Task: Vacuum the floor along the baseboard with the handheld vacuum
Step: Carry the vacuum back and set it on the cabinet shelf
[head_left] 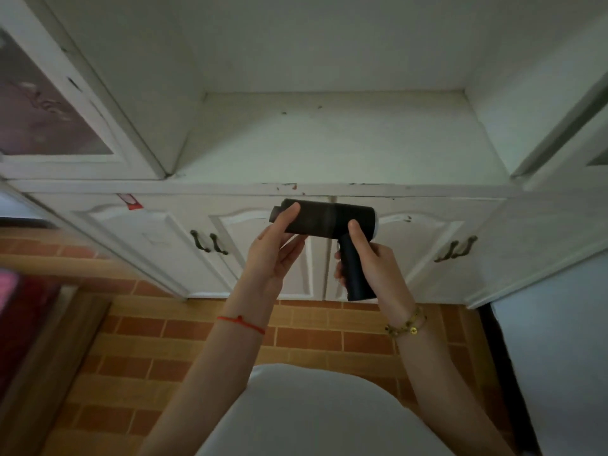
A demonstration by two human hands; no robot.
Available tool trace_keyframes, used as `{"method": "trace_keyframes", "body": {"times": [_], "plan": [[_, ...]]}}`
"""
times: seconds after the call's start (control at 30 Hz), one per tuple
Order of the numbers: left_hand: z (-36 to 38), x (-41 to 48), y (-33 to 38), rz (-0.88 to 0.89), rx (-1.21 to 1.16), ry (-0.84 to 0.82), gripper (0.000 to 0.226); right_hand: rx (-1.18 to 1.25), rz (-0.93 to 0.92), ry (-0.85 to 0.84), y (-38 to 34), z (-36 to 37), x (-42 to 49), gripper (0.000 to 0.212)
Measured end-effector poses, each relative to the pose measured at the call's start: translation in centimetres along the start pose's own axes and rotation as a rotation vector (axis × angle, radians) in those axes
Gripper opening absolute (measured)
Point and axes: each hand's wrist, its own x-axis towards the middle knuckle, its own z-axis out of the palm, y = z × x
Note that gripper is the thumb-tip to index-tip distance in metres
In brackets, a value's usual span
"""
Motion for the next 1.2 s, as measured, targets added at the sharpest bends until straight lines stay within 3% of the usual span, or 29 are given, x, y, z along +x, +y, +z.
{"method": "trace_keyframes", "body": {"times": [0.27, 0.37, 0.57, 0.77, 1.2], "plan": [[-7.8, 4.3, 6.4, 0.018, -0.011, 0.053, 0.044, -0.013, -0.008, -0.052, -2.0, 10.5, 3.2, 0.062], [-9.1, 5.4, 7.8, 0.012, -0.04, 0.063, 0.038, -0.037, -0.015, -0.067, -2.7, 12.3, 4.1, 0.06], [-9.9, 7.7, 9.9, 0.002, -0.079, 0.078, 0.031, -0.119, -0.069, -0.09, -3.9, 13.8, 6.5, 0.055], [-9.2, 11.0, 12.3, 0.022, -0.075, 0.113, 0.035, -0.182, -0.11, -0.086, -5.9, 14.2, 9.7, 0.041], [-6.8, 18.6, 16.4, 0.041, -0.158, 0.121, 0.044, -0.31, -0.173, -0.176, -10.4, 14.7, 18.7, 0.035]]}}
